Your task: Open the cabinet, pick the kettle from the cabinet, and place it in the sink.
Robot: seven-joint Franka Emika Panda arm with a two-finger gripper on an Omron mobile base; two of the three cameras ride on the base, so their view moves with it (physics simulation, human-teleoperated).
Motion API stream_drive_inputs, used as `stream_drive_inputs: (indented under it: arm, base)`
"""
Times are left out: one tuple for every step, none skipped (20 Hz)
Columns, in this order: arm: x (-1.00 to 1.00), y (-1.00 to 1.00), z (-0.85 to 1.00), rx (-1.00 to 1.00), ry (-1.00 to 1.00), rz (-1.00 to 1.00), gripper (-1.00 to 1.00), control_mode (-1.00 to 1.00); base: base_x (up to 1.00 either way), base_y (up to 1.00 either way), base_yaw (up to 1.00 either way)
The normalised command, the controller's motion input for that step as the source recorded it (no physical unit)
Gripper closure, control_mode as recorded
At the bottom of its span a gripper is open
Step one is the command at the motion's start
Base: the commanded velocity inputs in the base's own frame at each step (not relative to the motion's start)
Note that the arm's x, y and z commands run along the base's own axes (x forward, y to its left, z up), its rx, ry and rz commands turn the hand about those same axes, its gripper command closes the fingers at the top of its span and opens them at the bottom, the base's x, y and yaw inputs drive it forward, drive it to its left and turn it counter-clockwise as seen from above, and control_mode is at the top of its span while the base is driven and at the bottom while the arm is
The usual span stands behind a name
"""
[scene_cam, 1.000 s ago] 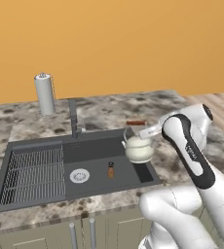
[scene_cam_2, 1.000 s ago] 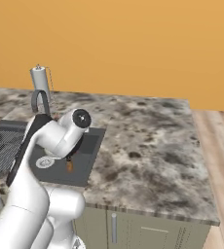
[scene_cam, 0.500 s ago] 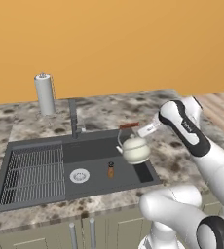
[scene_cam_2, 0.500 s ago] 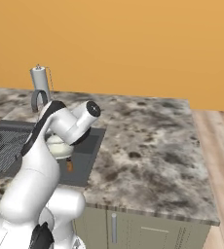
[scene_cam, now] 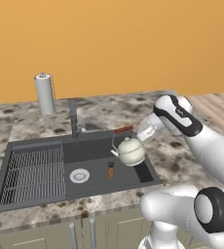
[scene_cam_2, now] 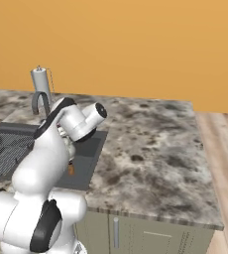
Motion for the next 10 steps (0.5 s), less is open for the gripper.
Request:
stream_drive_inputs:
  arm:
    - [0.05,0.19,-0.16,0.0,-0.1,0.12,1.0,-1.0]
    - [0.03,0.19,-0.17,0.0,-0.09,0.1,1.0,-1.0]
    - [0.03,0.19,-0.17,0.0,-0.05,0.07,1.0,-1.0]
    - [0.01,0.19,-0.18,0.0,-0.01,0.01,1.0,-1.0]
    - [0.0,0.19,-0.16,0.0,-0.03,0.0,1.0,-1.0]
    - [0.01,0.2,-0.14,0.0,-0.04,0.0,1.0,-1.0]
    - [0.02,0.21,-0.16,0.0,-0.04,0.0,1.0,-1.0]
    - [0.03,0.21,-0.16,0.0,-0.05,0.0,1.0,-1.0]
    - [0.01,0.22,-0.17,0.0,-0.1,0.0,1.0,-1.0]
    - [0.0,0.21,-0.18,0.0,-0.13,0.0,1.0,-1.0]
  base:
    - [0.0,0.0,0.0]
    - [0.0,0.0,0.0]
    - [0.0,0.0,0.0]
    - [0.0,0.0,0.0]
    - [0.0,0.0,0.0]
    - [0.0,0.0,0.0]
    - [0.0,0.0,0.0]
    - [0.0,0.0,0.0]
    - [0.0,0.0,0.0]
    - [0.0,0.0,0.0]
